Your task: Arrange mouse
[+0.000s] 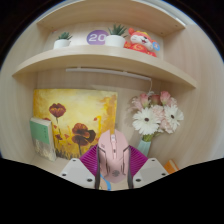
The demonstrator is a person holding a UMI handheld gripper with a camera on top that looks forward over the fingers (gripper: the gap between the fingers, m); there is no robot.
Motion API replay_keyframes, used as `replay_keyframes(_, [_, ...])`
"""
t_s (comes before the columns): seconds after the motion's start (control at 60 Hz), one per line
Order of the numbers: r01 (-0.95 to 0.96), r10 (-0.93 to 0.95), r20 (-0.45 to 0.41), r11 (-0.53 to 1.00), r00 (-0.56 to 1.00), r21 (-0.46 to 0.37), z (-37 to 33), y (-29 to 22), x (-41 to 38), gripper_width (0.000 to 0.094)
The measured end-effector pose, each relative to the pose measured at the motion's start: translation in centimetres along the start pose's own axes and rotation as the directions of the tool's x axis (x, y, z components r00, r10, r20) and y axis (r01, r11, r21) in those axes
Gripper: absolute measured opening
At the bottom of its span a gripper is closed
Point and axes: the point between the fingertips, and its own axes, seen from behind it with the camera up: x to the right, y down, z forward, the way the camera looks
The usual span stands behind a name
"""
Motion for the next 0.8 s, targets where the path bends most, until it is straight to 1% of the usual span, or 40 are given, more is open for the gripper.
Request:
replay_keyframes(0.05, [0.002,-0.002,0.029,1.000,1.000,-0.022,1.5,1.3,-2.6,0.0379])
replay_keyframes(0.1, [0.003,0.001,0.057,0.998,0.998,-0.065,3.2,3.6,-4.7,0.0376])
replay_keyframes(0.283, [0.017,0.013,0.111,0.962,0.994,-0.273,8.6,15.8,-9.6,0.0378])
replay_keyframes(0.367, [0.027,0.014,0.116,0.939,0.993,-0.343,10.0,20.5,-10.4,0.0376])
replay_keyframes(0.467, [0.013,0.036,0.114,0.915,0.993,-0.403,11.0,24.2,-11.0,0.0377])
replay_keyframes(0.6, [-0.003,0.052,0.100,0.896,0.994,-0.443,11.2,26.9,-11.3,0.0384])
replay_keyframes(0.633, [-0.004,0.052,0.098,0.902,0.994,-0.431,11.3,26.9,-11.3,0.0381])
replay_keyframes(0.717, [-0.018,0.061,0.086,0.902,0.994,-0.432,11.2,26.9,-11.3,0.0386])
replay_keyframes(0.8, [-0.026,0.063,0.072,0.904,0.995,-0.427,11.4,26.8,-11.3,0.0451])
